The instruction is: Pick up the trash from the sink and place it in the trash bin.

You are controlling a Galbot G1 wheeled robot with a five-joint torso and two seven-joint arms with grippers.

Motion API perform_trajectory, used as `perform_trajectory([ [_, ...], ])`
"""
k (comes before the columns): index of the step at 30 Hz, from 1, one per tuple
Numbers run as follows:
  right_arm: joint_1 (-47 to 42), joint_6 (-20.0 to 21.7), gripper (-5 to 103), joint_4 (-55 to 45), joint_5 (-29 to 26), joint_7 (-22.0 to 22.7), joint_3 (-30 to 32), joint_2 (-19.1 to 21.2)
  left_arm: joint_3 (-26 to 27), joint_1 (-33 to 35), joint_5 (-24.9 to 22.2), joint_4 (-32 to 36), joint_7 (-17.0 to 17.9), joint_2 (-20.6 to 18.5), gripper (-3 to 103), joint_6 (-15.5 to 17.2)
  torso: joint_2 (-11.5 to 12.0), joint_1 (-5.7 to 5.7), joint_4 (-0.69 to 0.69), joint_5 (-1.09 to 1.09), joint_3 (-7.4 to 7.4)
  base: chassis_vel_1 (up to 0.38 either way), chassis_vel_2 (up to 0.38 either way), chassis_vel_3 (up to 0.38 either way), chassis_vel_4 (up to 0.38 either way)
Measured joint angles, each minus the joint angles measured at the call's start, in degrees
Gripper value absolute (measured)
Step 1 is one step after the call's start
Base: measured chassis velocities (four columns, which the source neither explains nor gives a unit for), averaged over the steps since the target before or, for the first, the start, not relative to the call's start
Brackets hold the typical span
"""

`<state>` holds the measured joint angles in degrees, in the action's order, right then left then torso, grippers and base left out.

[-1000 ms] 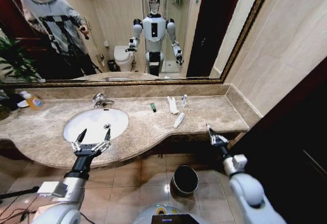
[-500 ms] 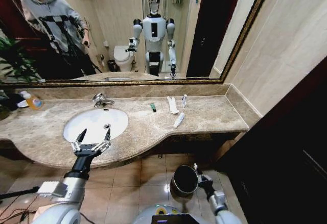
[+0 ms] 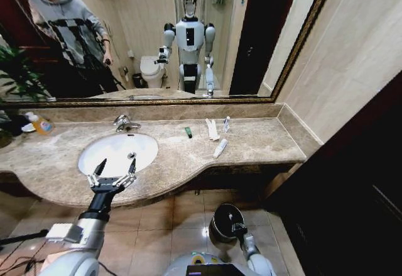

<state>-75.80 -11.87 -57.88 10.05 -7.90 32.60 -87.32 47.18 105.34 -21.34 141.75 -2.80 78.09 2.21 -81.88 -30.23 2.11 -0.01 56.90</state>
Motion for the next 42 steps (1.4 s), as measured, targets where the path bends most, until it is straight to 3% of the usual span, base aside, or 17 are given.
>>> perform_trajectory([
  [8, 4.7, -1.6, 0, 9.2, 2.4, -0.4, 1.2, -1.1, 0.0, 0.0, 0.0, 0.0, 0.0, 0.0, 100, 0.0, 0.0, 0.0, 0.01, 0.0, 0.0, 0.0, 0.0, 0.0, 0.0],
  [17, 6.1, -2.6, 0, 11.9, 3.7, -0.8, 1.8, -0.9, 0.0, 0.0, 0.0, 0.0, 0.0, 0.0, 100, 0.0, 0.0, 0.0, 0.0, 0.0, 0.0, 0.0, 0.0, 0.0, 0.0],
  [18, 6.1, -2.7, 10, 12.0, 3.7, -0.7, 1.8, -0.8, 0.0, 0.0, 0.0, 0.0, 0.0, 0.0, 100, 0.0, 0.0, 0.0, 0.0, 0.0, 0.0, 0.0, 0.0, 0.0, 0.0],
  [24, 5.7, -3.1, 26, 12.1, 3.6, -0.4, 1.8, -0.6, 0.0, 0.0, 0.0, 0.0, 0.0, 0.0, 100, 0.0, 0.0, 0.0, 0.0, 0.0, 0.0, 0.0, 0.0, 0.0, 0.0],
  [27, 5.1, -3.6, 43, 12.0, 3.6, -0.1, 1.8, -0.5, 0.0, 0.0, 0.0, 0.0, 0.0, 0.0, 100, 0.0, 0.0, 0.0, 0.0, 0.0, 0.0, 0.0, 0.0, 0.0, 0.0],
  [29, 5.0, -3.7, 43, 11.9, 3.6, -0.1, 1.8, -0.4, 0.0, 0.0, 0.0, 0.0, 0.0, 0.0, 100, 0.0, 0.0, 0.0, 0.0, 0.0, 0.0, 0.0, 0.0, 0.0, 0.0],
  [30, 4.7, -3.7, 54, 11.7, 3.6, -0.1, 1.8, -0.4, 0.0, 0.0, 0.0, 0.0, 0.0, 0.0, 100, 0.0, 0.0, 0.0, 0.0, 0.0, 0.0, 0.0, 0.0, 0.0, 0.0],
  [33, 4.3, -3.8, 59, 11.3, 3.6, -0.1, 1.8, -0.5, 0.0, 0.0, 0.0, 0.0, 0.0, 0.0, 100, 0.0, 0.0, 0.0, 0.0, 0.0, 0.0, 0.0, 0.0, 0.0, 0.0],
  [36, 3.7, -3.9, 75, 10.7, 3.7, 0.0, 1.8, -0.7, 0.0, 0.0, 0.0, 0.0, 0.0, 0.0, 100, 0.0, 0.0, 0.0, 0.0, 0.0, 0.0, 0.0, 0.0, 0.0, 0.0],
  [38, 3.6, -3.9, 75, 10.6, 3.7, 0.0, 1.8, -0.7, 0.0, 0.0, 0.0, 0.0, 0.0, 0.0, 100, 0.0, 0.0, 0.0, 0.0, 0.0, 0.0, 0.0, 0.0, 0.0, 0.0],
  [39, 3.4, -4.0, 86, 10.1, 4.1, 0.0, 1.8, -0.7, 0.0, 0.0, 0.0, 0.0, 0.0, 0.0, 100, 0.0, 0.0, 0.0, 0.0, 0.0, 0.0, 0.0, 0.0, 0.0, 0.0],
  [42, 2.7, -4.1, 91, 9.2, 4.7, 0.0, 1.7, -0.7, 0.0, 0.0, 0.0, 0.0, 0.0, 0.0, 100, 0.0, 0.0, 0.0, 0.0, 0.0, -0.01, 0.0, 0.0, 0.0, 0.0],
])
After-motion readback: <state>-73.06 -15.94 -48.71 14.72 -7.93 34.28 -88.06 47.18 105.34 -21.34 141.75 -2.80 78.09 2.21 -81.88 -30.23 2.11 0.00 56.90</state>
